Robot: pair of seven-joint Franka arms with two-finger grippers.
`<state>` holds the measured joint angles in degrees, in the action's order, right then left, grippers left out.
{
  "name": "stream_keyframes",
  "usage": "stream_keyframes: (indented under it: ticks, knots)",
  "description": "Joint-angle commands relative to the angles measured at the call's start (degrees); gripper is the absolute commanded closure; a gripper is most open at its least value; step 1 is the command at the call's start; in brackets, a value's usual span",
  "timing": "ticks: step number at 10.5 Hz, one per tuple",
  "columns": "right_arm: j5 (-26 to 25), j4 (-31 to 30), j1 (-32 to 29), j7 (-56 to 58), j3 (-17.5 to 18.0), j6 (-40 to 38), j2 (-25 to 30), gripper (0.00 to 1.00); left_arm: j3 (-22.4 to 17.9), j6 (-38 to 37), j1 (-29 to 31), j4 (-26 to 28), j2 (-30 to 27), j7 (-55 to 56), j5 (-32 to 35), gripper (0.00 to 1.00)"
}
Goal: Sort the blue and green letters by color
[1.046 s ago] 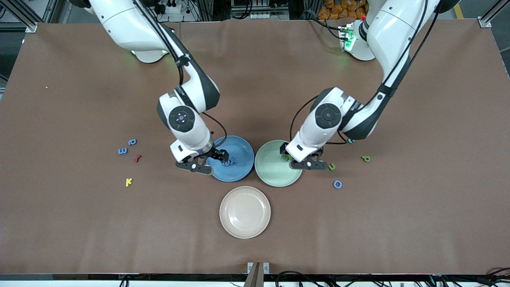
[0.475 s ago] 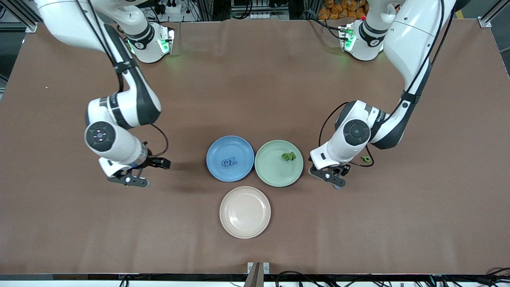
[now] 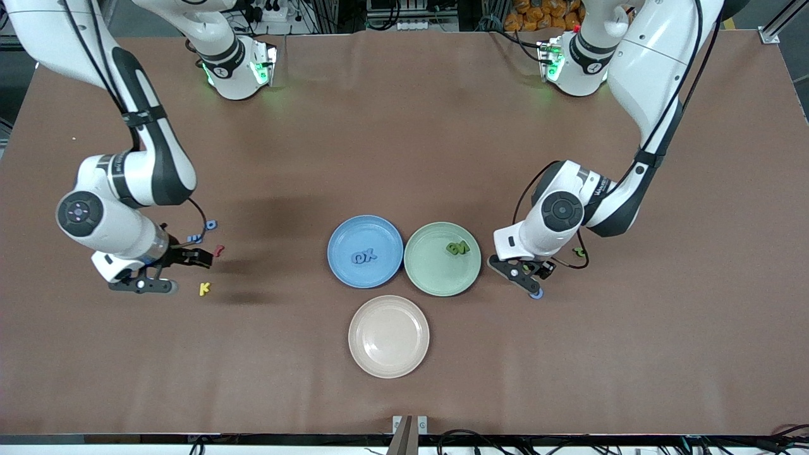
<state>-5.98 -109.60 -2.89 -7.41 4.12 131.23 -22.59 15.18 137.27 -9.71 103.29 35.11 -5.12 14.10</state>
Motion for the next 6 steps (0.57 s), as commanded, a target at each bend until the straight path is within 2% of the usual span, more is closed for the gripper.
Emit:
stream_keyframes:
  ticks: [1, 4, 6]
  knots:
    - [-0.88, -13.32, -6.85, 9.93, 1.51, 11.82, 4.40, 0.00, 0.03, 3.18, 1.28, 1.82, 0.57, -4.89, 1.28, 0.18]
    - [-0.88, -20.28, -8.70, 11.97, 1.51, 21.41, 3.96, 0.00, 0.03, 3.88, 2.42, 3.84, 0.40, -5.25, 1.37, 0.22]
    - [-0.88, -22.93, -8.80, 12.16, 1.51, 23.81, 3.87, 0.00, 0.03, 5.55, 3.29, 5.33, 0.31, -6.83, 1.37, 0.25]
